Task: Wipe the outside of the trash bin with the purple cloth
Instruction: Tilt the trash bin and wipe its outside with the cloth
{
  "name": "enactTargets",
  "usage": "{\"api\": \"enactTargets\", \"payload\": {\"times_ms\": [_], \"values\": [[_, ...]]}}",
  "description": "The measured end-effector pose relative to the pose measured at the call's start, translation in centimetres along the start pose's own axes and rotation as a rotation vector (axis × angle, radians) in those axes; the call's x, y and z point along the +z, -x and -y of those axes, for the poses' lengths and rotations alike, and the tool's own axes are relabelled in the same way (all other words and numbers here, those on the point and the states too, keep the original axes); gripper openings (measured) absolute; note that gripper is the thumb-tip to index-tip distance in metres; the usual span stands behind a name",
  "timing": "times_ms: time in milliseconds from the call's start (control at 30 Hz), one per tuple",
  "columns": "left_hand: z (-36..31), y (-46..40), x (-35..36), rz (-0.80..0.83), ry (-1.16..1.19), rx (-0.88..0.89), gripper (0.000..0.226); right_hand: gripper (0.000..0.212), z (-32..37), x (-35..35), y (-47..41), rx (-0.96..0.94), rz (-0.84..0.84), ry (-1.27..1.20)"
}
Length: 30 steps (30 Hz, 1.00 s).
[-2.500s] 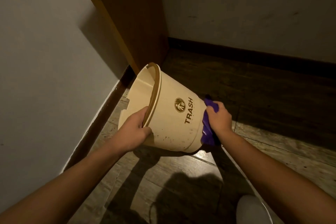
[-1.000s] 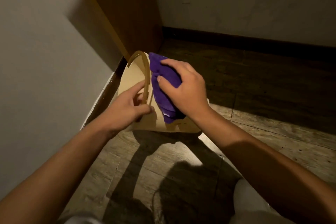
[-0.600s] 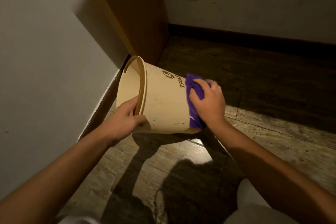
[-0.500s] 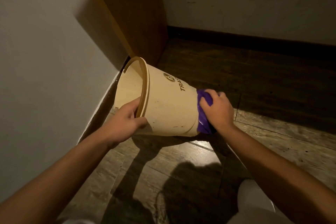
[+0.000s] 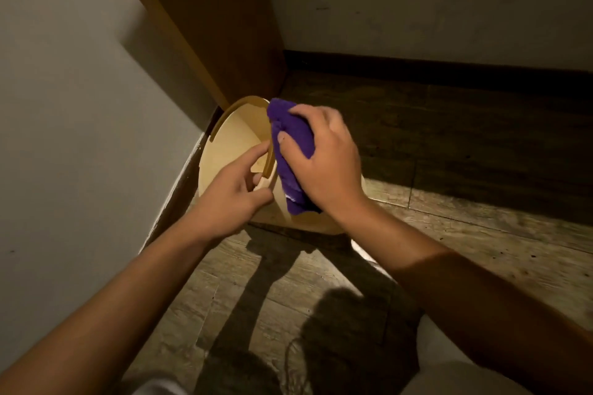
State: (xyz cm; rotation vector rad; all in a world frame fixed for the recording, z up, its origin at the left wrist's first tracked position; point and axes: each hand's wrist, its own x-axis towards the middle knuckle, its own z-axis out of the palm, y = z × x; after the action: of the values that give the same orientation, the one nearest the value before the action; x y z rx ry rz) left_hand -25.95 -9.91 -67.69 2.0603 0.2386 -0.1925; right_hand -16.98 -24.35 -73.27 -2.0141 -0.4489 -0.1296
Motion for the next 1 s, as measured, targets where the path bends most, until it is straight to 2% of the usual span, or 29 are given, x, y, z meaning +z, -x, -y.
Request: {"api": "enactTargets", "payload": {"times_ms": [133, 333, 400, 500, 600, 733, 833, 900, 1000], "values": [[0.4, 0.6, -0.8, -0.035, 0.055, -0.038, 0.068, 0.045, -4.1, 1.6, 1.8, 0.023, -0.016, 0.208], [1.1, 1.2, -1.0, -0.029, -0.066, -0.069, 0.069, 0.043, -15.3, 0.8, 5.1, 0.476, 0.257, 0.353], [0.9, 1.2, -1.0, -0.032, -0.091, -0.077, 0.067, 0.044, -16.9, 0.2, 6.0, 0.537, 0.301, 0.354], [0.4, 0.7, -1.1, -0.048, -0.14, -0.047, 0.057, 0.046, -16.6, -1.2, 4.8, 0.563, 0.247, 0.326], [-0.3, 0.2, -1.1, 0.006, -0.17, -0.011, 0.058, 0.045, -12.8, -2.8, 1.7, 0.453, 0.114, 0.153], [-0.8, -0.6, -0.9, 0.009, -0.143, 0.021, 0.051, 0.045, -4.1, -3.3, -1.6, 0.148, 0.039, -0.022], [-1.1, -0.9, -0.8, -0.023, 0.154, -0.001, 0.042, 0.051, 0.4, -1.9, -0.6, 0.013, 0.1, 0.067], [-1.0, -0.8, -1.1, -0.016, 0.299, -0.01, 0.042, 0.054, 0.7, -0.7, 1.0, -0.06, 0.121, 0.178], [-0.2, 0.0, -2.1, 0.019, 0.315, -0.047, 0.044, 0.052, -1.6, -0.1, 2.2, -0.063, 0.073, 0.207]]}}
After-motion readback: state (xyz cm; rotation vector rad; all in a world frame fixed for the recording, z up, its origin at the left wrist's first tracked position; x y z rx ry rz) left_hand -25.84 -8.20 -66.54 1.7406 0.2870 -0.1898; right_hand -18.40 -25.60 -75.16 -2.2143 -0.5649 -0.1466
